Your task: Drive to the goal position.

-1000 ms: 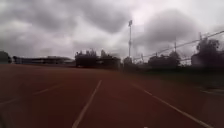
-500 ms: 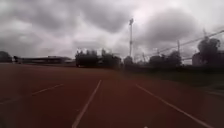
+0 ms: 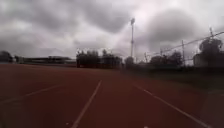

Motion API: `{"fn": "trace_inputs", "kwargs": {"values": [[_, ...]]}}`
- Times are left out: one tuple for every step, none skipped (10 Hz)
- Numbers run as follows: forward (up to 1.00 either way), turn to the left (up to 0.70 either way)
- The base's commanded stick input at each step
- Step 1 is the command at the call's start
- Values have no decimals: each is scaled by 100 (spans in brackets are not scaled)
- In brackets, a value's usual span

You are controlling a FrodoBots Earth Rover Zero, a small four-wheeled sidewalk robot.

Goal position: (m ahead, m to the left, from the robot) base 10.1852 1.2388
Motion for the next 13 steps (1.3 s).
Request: {"fn": "trace_inputs", "kwargs": {"values": [[70,0],[70,0],[70,0],[70,0],[70,0],[70,0],[70,0],[70,0],[70,0],[70,0],[70,0],[70,0],[70,0]]}}
